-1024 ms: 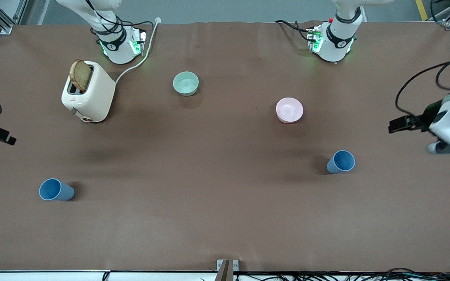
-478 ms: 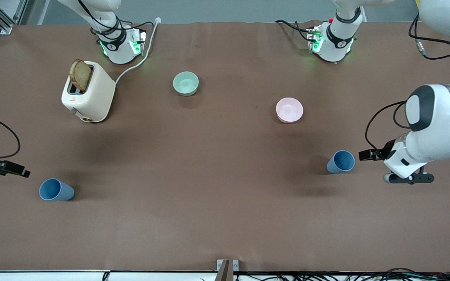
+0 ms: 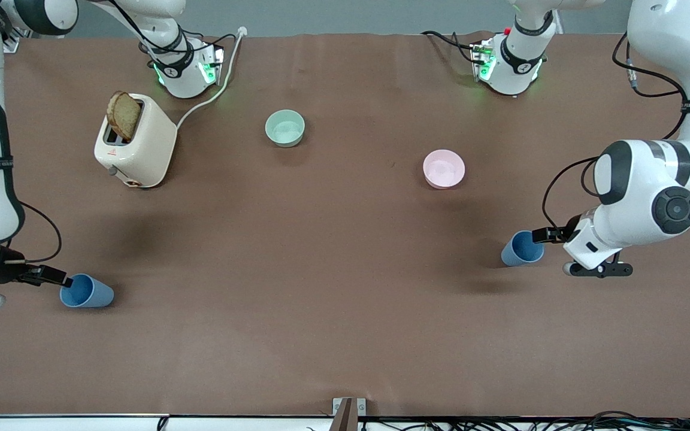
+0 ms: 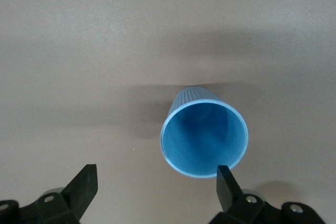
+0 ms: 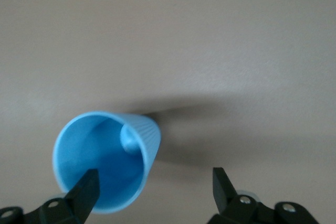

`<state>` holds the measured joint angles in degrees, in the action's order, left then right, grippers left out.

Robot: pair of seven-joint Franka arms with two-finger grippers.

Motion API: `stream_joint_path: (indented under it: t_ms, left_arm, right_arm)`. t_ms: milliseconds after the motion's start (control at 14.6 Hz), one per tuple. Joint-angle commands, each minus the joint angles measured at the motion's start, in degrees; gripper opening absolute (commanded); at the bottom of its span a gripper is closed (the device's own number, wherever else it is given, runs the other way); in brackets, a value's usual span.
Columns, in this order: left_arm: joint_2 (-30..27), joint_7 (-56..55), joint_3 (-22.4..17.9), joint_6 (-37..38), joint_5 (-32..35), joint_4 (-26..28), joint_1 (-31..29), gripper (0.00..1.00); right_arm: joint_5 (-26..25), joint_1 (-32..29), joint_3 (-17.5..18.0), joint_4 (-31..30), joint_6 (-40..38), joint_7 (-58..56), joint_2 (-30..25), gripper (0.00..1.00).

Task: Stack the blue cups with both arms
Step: 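Close the right gripper on its blue cup while the left gripper grasps its cup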

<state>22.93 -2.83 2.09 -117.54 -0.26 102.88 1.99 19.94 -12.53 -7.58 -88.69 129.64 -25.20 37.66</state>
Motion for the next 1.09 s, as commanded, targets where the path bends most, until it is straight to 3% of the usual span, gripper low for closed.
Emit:
stream_joint_path:
  t_ms: [0, 410, 546, 615, 751, 888, 956, 1024]
  left_arm:
    - [1.84, 0.64, 0.28, -3.21, 1.05, 0.39, -0.14, 1.0]
    - [3.87, 0.64, 0.28, -7.26, 0.97, 2.86, -0.49, 1.0]
    - [4.66, 0.64, 0.28, -8.06, 1.05, 2.77, -0.84, 0.99]
    - [4.75, 0.64, 0.28, -8.23, 1.05, 2.68, -0.93, 0.92]
    - [4.93, 0.64, 0.28, -8.15, 1.05, 2.59, -0.67, 0.44]
    - [4.76, 0.46, 0.28, -7.8, 0.97, 2.42, -0.49, 0.1]
    - [4.67, 0.46, 0.28, -7.71, 0.97, 2.33, -0.58, 0.01]
    - [4.58, 0.64, 0.19, -7.62, 1.05, 2.24, -0.67, 0.0]
  right_arm:
    - [1.42, -0.83, 0.46, 1.15, 1.5, -1.25, 2.06, 0.88]
    - [1.51, -0.48, 0.63, 1.24, 1.94, -0.9, 4.09, 0.3]
    - [1.51, -0.3, 0.72, 1.33, 1.94, -0.46, 4.18, 0.16]
    - [1.6, -0.3, 0.72, 1.33, 1.94, -0.46, 4.18, 0.11]
    - [2.47, -0.04, 0.81, 1.59, 1.67, -0.2, 3.74, 0.08]
    - [1.87, 0.23, 0.72, 4.12, 0.89, -0.2, 3.22, 0.07]
    - [1.6, 0.31, 0.46, 4.75, -0.94, -0.11, 2.34, 0.06]
    - [0.64, 0.4, 0.37, 5.1, -3.49, -0.03, 1.29, 0.06]
